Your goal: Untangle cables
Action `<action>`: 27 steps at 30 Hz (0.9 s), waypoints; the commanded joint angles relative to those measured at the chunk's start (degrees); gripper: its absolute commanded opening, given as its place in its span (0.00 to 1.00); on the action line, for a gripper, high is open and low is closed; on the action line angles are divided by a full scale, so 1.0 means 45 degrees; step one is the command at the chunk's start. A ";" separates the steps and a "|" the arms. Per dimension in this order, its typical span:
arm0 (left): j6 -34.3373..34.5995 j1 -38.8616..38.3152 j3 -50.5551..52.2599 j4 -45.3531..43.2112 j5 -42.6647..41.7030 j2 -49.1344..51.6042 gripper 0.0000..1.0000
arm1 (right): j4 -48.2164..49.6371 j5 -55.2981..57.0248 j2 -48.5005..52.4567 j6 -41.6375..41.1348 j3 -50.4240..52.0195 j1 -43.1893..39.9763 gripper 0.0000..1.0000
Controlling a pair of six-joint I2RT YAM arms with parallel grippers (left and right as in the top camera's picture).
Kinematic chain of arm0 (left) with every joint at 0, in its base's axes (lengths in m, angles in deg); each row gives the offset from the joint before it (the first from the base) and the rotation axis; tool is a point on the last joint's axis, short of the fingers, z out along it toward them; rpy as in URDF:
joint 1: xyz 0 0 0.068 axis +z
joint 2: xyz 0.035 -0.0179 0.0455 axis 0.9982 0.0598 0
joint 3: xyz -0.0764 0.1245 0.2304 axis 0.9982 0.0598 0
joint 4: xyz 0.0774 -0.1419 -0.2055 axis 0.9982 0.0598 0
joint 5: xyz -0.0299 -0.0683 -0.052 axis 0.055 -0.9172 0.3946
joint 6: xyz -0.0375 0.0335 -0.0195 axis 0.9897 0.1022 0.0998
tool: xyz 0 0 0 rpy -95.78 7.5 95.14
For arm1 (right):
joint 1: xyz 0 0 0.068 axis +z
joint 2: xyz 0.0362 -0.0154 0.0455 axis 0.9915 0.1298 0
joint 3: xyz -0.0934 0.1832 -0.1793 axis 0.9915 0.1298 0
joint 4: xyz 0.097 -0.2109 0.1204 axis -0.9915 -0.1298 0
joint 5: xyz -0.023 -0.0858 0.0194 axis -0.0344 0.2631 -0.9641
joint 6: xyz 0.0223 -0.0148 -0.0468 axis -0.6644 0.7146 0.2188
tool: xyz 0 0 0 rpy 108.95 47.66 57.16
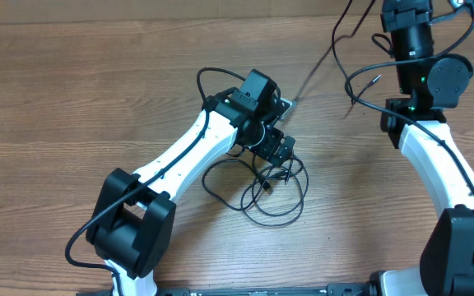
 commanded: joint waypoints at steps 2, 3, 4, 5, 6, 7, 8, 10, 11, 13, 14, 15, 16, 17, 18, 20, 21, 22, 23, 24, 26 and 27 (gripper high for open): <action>-0.0117 -0.0015 -0.0209 -0.0005 -0.0102 -0.0233 1.00 | -0.0471 0.1375 -0.0039 0.1161 -0.0525 -0.0442 0.04; -0.0117 -0.0015 -0.0209 -0.0005 -0.0102 -0.0233 1.00 | -0.1015 0.1379 -0.0039 0.1642 -0.0525 -0.0695 0.04; -0.0117 -0.0015 -0.0209 -0.0005 -0.0107 -0.0233 1.00 | -0.1613 0.1399 -0.0039 0.1967 -0.0525 -0.0952 0.04; -0.0117 -0.0015 -0.0209 -0.0005 -0.0102 -0.0233 1.00 | -0.2346 0.1472 -0.0039 0.2312 -0.0525 -0.1243 0.04; -0.0117 -0.0015 -0.0209 -0.0005 -0.0107 -0.0233 1.00 | -0.3109 0.1637 -0.0039 0.2623 -0.0525 -0.1530 0.04; -0.0117 -0.0015 -0.0209 -0.0010 -0.0102 -0.0233 1.00 | -0.3993 0.1923 -0.0039 0.3011 -0.0525 -0.1880 0.04; -0.0117 -0.0015 -0.0209 -0.0010 -0.0107 -0.0233 1.00 | -0.4731 0.2234 -0.0029 0.3366 -0.0525 -0.2210 0.04; -0.0117 -0.0015 -0.0209 -0.0005 -0.0107 -0.0233 1.00 | -0.6071 0.2953 0.0034 0.4119 -0.0525 -0.2909 0.04; -0.0117 -0.0015 -0.0209 -0.0005 -0.0102 -0.0233 1.00 | -0.6693 0.3385 0.0131 0.4741 -0.0525 -0.3487 0.04; -0.0117 -0.0015 -0.0209 -0.0010 -0.0107 -0.0233 1.00 | -0.7155 0.3721 0.0257 0.5309 -0.0525 -0.4289 0.04; -0.0117 -0.0015 -0.0209 -0.0010 -0.0102 -0.0233 1.00 | -0.7261 0.3696 0.0325 0.5523 -0.0525 -0.4784 0.04; -0.0112 -0.0015 -0.0209 -0.0010 -0.0102 -0.0233 1.00 | -0.7359 0.3667 0.0355 0.5688 -0.0525 -0.5139 0.04; -0.0117 -0.0015 -0.0209 -0.0010 -0.0102 -0.0233 1.00 | -0.7509 0.3657 0.0398 0.5872 -0.0525 -0.5600 0.04; -0.0117 -0.0015 -0.0209 -0.0010 -0.0107 -0.0233 1.00 | -0.7587 0.3643 0.0442 0.6057 -0.0525 -0.5940 0.04; -0.0117 -0.0015 -0.0209 -0.0010 -0.0107 -0.0233 1.00 | -0.7631 0.3623 0.0510 0.6203 -0.0525 -0.6348 0.04; -0.0117 -0.0015 -0.0209 -0.0010 -0.0107 -0.0233 1.00 | -0.7660 0.3419 0.0685 0.6387 -0.0525 -0.6985 0.04; -0.0112 -0.0015 -0.0209 -0.0010 -0.0107 -0.0233 1.00 | -0.7684 0.3366 0.0777 0.6387 -0.0525 -0.7281 0.04; -0.0112 -0.0015 -0.0209 -0.0005 -0.0102 -0.0233 1.00 | -0.7771 0.3361 0.0908 0.6382 -0.0525 -0.7597 0.04; -0.0117 -0.0015 -0.0209 -0.0005 -0.0102 -0.0233 1.00 | -0.7878 0.3356 0.1030 0.6382 -0.0525 -0.7888 0.04; -0.0117 -0.0015 -0.0209 -0.0010 -0.0107 -0.0233 1.00 | -0.7985 0.3366 0.1151 0.6387 -0.0525 -0.8082 0.04; -0.0117 -0.0015 -0.0209 -0.0010 -0.0102 -0.0233 1.00 | -0.8150 0.3356 0.1462 0.6387 -0.0520 -0.8490 0.04; -0.0117 -0.0015 -0.0209 -0.0005 -0.0102 -0.0233 1.00 | -0.8189 0.3332 0.1627 0.6397 -0.0520 -0.8631 0.04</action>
